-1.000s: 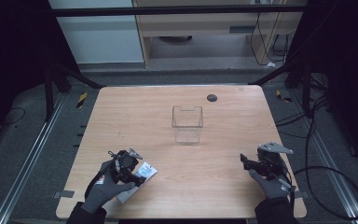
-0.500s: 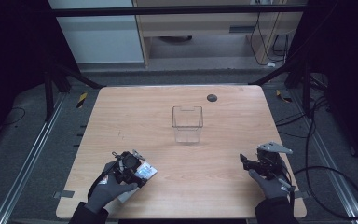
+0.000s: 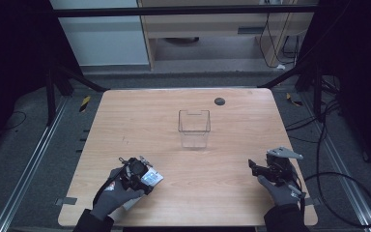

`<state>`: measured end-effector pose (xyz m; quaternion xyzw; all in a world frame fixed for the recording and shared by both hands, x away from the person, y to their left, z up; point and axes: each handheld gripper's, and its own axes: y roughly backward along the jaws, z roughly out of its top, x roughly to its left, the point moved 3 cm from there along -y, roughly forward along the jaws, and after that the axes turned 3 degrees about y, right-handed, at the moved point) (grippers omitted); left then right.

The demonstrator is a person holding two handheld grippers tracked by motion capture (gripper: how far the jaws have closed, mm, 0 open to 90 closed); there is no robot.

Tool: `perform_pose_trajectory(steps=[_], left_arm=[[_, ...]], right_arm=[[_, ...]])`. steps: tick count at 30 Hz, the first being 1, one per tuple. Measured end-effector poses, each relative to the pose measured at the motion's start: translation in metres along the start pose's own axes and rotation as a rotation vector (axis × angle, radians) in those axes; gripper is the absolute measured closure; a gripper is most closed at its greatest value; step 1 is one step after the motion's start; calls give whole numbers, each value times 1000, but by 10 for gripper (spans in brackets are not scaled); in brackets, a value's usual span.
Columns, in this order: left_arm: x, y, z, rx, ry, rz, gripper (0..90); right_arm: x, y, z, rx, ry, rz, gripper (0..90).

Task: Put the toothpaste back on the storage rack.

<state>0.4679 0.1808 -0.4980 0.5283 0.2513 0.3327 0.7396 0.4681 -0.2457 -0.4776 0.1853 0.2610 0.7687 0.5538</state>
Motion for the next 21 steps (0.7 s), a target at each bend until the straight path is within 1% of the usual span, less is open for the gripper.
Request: perform_pose_trajectory(steps=[5,7,9,10,14,15,16,18,19,21], left_arm=[[-2,3,0,-2,9,8,458],[-3,7,0,-6,15,16,524],[-2,11,0,-10,18,13,586],[-3,12,-1,-14,23,9,607],[-3,16,-2,-24,20,-3,679],[-3,17,-3,-21,17,-2,689],[-4,18,-3,-25,23,-6,696],[-3,19,-4,-28,18,-7,708],[-3,21,-4,-36,19,-7,711],[-3,26,-4,-71,27,-14,718]], right_arm=[[0,0,0,0,0,-2,272],[-1,0,0,1,-2,-2,272],[-1,0,0,1,-3,-1,272],[-1,0,0,2,-3,0,272],[-1,1,-1,5,-7,2,271],[-1,1,-1,6,-5,-1,271],[-1,0,-1,4,-3,-3,271],[-2,1,-1,3,-4,-2,271],[-2,1,-1,3,-7,0,271],[-3,1,-1,5,-7,-1,271]])
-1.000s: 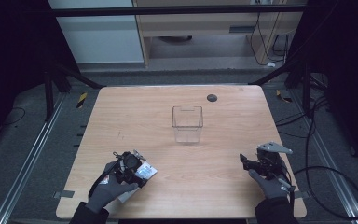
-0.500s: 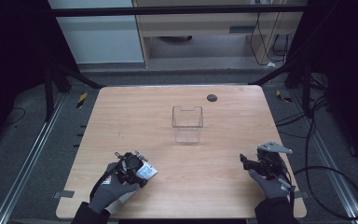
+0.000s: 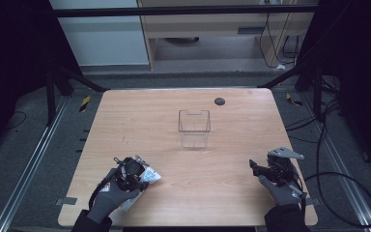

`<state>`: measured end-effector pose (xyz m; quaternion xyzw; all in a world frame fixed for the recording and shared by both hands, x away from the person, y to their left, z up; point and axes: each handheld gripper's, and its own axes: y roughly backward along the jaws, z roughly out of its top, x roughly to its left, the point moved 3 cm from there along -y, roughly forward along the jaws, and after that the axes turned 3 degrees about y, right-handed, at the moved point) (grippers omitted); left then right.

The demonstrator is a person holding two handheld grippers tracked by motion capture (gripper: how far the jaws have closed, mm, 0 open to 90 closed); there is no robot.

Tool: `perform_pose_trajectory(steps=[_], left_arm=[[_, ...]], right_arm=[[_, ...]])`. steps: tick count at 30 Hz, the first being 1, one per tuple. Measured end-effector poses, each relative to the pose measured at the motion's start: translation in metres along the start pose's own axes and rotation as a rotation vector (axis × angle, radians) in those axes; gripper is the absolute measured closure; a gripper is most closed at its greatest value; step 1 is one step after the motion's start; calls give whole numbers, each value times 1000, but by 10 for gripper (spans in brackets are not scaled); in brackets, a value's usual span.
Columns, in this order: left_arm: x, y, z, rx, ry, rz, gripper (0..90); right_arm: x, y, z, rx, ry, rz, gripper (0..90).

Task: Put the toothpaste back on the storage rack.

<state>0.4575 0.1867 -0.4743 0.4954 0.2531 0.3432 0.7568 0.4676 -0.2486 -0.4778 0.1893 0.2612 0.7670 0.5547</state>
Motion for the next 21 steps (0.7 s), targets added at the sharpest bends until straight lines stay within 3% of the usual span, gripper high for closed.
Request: perform_pose_trajectory(steps=[7,14,21], left_arm=[[2,23,4,-133,21,11,721],[6,46,12,-279,38,64,721],[10,65,34,-402,51,94,722]], right_arm=[[0,0,0,0,-4,-1,270],[1,0,0,-3,-9,-4,269],[0,0,0,-8,-8,-11,267]])
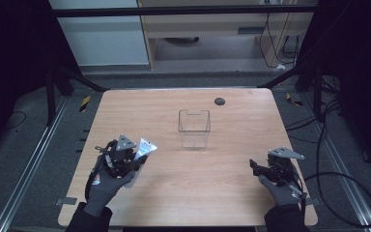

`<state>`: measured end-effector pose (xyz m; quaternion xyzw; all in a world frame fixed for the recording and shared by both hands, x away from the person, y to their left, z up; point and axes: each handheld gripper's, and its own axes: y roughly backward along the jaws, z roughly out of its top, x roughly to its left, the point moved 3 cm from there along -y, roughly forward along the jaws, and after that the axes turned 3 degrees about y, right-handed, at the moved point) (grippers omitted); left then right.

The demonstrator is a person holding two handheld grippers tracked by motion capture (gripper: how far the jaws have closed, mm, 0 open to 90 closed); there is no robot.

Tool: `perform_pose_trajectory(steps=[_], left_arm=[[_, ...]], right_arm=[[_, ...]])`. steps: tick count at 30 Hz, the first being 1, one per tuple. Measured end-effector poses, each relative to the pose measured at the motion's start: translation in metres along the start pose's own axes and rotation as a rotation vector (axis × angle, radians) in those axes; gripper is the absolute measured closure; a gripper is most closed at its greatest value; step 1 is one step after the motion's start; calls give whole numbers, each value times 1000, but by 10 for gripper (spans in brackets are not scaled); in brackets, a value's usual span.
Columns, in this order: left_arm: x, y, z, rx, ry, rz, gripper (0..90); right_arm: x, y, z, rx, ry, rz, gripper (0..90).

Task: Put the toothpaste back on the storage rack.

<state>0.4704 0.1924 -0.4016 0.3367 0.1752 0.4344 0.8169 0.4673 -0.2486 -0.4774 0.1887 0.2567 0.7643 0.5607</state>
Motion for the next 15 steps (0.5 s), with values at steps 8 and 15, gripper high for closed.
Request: perform_pose_trajectory(steps=[8,15], left_arm=[[-4,-1,33,-145,22,32,722],[-7,-6,58,-236,48,36,722]], right_arm=[[0,0,0,-8,0,-3,264],[1,-1,0,-14,3,-3,262]])
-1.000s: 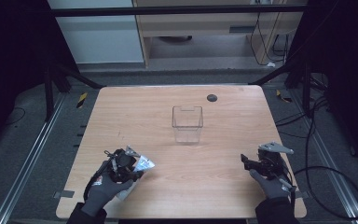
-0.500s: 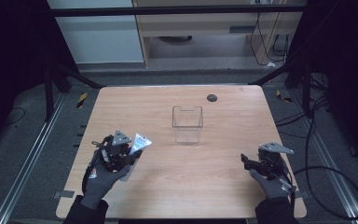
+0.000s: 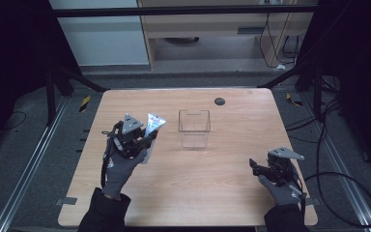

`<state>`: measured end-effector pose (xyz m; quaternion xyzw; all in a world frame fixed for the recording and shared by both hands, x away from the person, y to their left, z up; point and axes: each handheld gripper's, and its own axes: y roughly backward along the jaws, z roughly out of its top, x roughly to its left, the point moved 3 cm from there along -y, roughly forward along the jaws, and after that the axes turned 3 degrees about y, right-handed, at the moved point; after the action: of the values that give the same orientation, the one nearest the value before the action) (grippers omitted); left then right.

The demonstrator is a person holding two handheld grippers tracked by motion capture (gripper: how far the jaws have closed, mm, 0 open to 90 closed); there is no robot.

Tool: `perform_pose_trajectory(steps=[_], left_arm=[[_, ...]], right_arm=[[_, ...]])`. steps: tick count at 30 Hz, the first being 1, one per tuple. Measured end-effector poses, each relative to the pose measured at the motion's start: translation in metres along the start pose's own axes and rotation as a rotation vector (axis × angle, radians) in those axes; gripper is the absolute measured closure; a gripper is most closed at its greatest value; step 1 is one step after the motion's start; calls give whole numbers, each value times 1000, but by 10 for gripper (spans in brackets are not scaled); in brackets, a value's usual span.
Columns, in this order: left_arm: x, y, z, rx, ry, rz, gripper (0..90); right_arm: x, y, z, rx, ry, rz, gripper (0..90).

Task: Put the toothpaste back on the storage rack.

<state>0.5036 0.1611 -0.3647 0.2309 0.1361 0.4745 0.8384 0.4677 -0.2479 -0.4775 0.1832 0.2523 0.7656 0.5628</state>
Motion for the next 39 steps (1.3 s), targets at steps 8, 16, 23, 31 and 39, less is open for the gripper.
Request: perform_pose_trajectory(steps=[8,16,23,31,39], left_arm=[[-3,-21,20,-59,26,-4,721],[-2,-40,34,-120,64,2,721],[-7,-55,47,-147,85,-24,721],[-15,-75,60,-172,108,-61,721],[-21,-90,70,-183,113,-76,721]], right_arm=[[2,-1,-1,-5,3,2,255],[1,-2,-2,-6,0,5,254],[1,-3,-1,-12,1,3,252],[2,-4,-2,-15,0,5,249],[1,-4,-2,-21,2,1,244]])
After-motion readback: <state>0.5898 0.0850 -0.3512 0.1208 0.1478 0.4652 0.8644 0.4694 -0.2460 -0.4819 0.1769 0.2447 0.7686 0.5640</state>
